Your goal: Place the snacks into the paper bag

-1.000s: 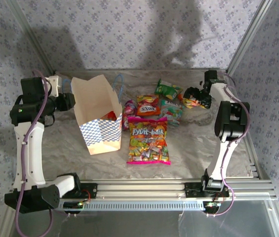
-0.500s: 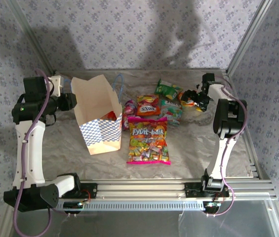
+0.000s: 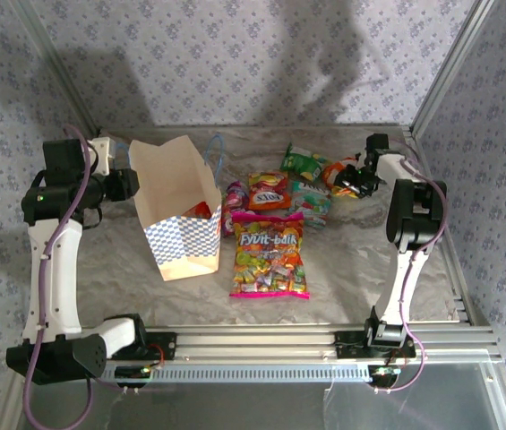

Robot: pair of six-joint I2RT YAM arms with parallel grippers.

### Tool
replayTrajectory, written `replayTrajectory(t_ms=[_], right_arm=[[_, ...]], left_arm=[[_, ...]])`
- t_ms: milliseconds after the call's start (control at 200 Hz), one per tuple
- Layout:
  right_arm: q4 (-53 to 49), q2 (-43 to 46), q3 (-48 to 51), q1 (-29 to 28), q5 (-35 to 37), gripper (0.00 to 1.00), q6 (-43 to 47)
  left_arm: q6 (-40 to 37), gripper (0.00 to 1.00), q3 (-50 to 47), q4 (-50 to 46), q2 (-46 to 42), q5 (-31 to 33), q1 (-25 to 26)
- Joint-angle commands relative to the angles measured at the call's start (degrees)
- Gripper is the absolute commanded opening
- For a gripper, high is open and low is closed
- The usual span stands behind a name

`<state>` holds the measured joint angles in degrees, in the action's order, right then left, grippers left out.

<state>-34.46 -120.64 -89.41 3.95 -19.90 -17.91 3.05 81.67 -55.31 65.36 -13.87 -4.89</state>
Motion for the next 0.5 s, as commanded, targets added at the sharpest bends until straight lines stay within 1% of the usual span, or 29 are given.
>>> replayTrajectory(t_ms=[0,165,330,495], right_arm=[[-1.3,1.4,1.2,-0.1,1.4,0.37,0.5],[-2.2,2.8,1.2,-0.3,0.8,0.31,1.3],[-3.5,4.4,1.1,-0.8,1.0,0.22,2.4],[-2.9,7.2,2.8,-1.2,2.7,0.20,2.2]], left_arm=[[0.4,0.50,2.0,0.3,-1.3,0.3,0.3],[0.4,0.50,2.1,0.2,-1.6,0.2,0.3],[0.5,0.50,2.1,0.0,-2.1,0.2,0.3],[1.0,0.50,2.7,-0.9,-2.4,-0.1,0.3]])
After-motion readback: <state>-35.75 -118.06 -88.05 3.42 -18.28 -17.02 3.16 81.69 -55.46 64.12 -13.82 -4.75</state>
